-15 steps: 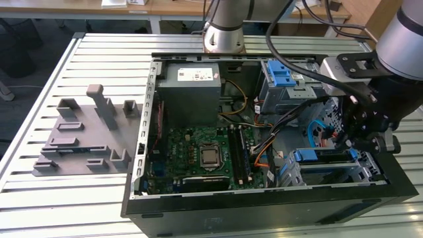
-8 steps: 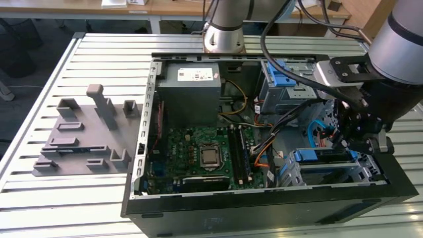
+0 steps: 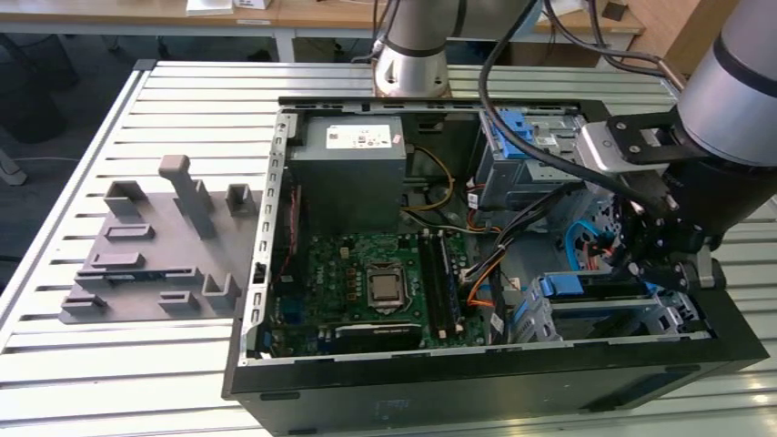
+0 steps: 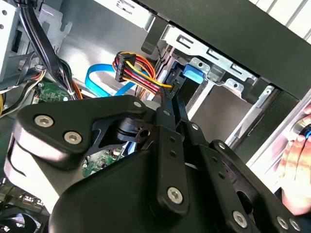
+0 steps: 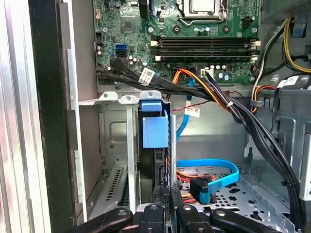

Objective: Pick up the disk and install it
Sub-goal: 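Insert the first disk wire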

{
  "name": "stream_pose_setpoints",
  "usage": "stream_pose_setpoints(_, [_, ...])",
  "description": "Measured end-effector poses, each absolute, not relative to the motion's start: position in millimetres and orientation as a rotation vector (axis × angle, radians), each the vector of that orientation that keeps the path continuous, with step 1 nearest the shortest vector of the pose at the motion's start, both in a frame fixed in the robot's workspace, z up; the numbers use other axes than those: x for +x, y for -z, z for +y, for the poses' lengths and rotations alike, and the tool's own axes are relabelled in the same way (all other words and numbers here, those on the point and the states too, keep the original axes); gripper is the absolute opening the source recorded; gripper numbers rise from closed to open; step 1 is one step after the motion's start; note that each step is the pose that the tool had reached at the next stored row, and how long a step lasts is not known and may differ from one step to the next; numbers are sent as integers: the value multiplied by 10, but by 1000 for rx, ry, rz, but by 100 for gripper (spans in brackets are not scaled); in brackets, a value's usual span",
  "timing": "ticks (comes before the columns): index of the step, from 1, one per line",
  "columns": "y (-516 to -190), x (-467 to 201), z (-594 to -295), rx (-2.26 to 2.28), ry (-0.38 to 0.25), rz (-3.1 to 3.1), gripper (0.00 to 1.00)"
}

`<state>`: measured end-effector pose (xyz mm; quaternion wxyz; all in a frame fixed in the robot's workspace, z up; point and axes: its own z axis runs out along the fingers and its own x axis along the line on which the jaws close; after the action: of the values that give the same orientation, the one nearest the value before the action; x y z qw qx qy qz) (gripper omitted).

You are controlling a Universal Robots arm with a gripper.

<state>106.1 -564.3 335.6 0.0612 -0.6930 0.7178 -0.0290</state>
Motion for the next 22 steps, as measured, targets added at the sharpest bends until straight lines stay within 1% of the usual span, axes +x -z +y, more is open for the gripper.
stream_pose_setpoints(22, [-3307,1018,-5654,-2088,103,2157,16])
